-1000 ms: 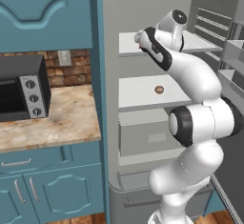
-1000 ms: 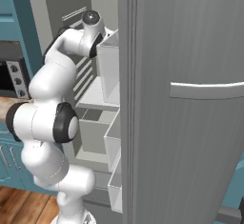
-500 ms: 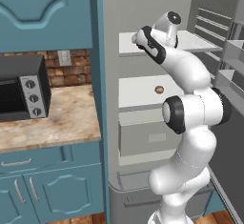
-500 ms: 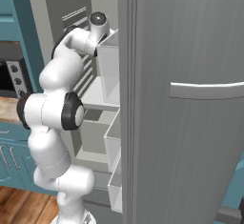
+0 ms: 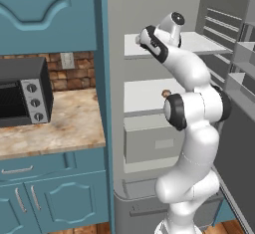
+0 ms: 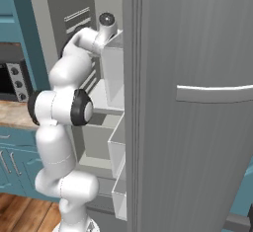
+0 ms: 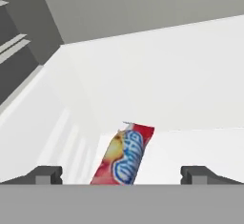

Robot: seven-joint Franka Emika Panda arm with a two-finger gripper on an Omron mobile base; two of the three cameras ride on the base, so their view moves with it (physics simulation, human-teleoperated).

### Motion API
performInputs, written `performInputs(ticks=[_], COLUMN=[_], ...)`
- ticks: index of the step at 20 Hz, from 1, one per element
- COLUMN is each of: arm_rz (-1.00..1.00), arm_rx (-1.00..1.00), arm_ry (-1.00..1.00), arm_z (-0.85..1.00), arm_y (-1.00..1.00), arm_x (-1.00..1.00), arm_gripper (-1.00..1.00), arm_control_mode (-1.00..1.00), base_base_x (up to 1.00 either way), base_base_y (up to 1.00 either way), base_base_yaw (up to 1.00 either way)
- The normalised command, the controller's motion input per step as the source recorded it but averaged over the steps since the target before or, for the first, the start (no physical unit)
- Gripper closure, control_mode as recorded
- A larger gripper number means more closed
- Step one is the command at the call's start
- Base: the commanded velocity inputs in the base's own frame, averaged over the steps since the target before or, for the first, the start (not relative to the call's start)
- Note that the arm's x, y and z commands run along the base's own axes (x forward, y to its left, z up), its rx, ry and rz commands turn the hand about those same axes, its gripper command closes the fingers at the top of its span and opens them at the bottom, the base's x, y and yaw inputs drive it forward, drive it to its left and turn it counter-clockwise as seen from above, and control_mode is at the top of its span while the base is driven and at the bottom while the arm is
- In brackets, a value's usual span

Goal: Move the tangerine and bar from the top shelf to the second highest shelf to make space. Then, place the pitcher from the counter on the cleared top shelf.

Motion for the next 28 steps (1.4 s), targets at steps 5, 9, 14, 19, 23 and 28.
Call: performInputs(ticks=[5, 9, 14, 19, 23, 28], arm_rz=[0.01, 0.0, 0.0, 0.0, 0.0, 0.0], arm_rx=[0.0, 0.0, 0.0, -0.03, -0.09, -0.11], arm_ry=[0.0, 0.02, 0.03, 0.03, 0.05, 0.06], arm_z=[-0.18, -0.38, -0.49, -0.62, -0.76, -0.79], arm_y=[0.0, 0.0, 0.0, 0.0, 0.0, 0.02], arm_x=[0.31, 0.11, 0.01, 0.0, 0.0, 0.0], arm_gripper=[-1.0, -1.0, -1.0, -1.0, -1.0, 1.0], arm_control_mode=[-1.0, -1.0, -1.0, -1.0, -1.0, -1.0], base_base_x=[0.0, 0.0, 0.0, 0.0, 0.0, 0.0], base_base_y=[0.0, 0.0, 0.0, 0.0, 0.0, 0.0], base_base_yaw=[0.0, 0.0, 0.0, 0.0, 0.0, 0.0])
